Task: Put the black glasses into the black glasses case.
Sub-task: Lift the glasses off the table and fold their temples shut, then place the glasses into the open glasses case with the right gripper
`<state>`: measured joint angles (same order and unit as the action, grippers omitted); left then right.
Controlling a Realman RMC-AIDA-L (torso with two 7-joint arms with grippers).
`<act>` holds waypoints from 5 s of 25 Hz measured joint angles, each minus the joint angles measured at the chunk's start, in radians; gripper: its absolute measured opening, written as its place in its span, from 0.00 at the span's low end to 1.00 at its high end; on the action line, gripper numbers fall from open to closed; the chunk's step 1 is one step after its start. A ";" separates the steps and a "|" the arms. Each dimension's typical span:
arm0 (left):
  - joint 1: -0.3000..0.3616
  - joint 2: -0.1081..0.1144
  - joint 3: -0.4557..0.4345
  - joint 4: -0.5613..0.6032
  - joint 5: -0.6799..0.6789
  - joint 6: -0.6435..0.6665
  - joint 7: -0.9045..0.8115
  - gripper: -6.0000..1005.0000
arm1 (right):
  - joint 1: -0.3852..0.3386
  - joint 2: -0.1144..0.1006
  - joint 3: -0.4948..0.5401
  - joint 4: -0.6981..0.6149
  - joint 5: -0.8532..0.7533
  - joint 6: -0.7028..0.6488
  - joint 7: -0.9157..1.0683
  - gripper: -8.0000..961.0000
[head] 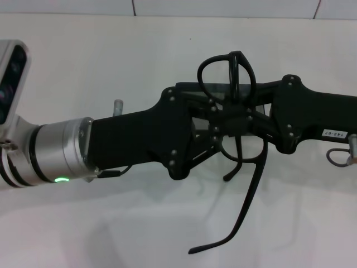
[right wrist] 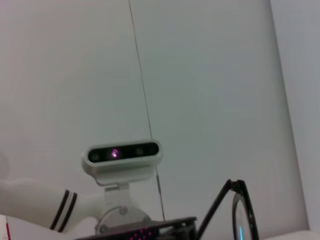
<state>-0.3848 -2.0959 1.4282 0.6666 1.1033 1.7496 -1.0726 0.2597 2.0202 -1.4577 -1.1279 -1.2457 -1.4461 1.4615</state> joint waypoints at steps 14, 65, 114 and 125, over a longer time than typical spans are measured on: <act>-0.004 -0.001 0.005 -0.026 -0.017 -0.002 0.013 0.12 | 0.001 0.002 0.001 0.007 0.010 -0.034 -0.005 0.13; -0.121 -0.006 0.295 -0.105 -0.238 0.094 0.170 0.12 | 0.301 0.008 0.041 0.779 0.512 -0.326 -0.580 0.13; -0.096 0.058 0.278 -0.247 -0.352 0.136 0.158 0.12 | 0.296 -0.027 -0.208 0.624 0.415 -0.049 -0.504 0.13; 0.085 0.151 0.111 -0.247 -0.350 0.174 0.160 0.12 | 0.188 -0.009 -0.112 -0.373 -0.804 0.127 0.510 0.13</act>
<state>-0.3000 -1.9454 1.5391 0.4201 0.7537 1.9235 -0.9127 0.4474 2.0108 -1.5702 -1.5012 -2.0496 -1.3195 1.9712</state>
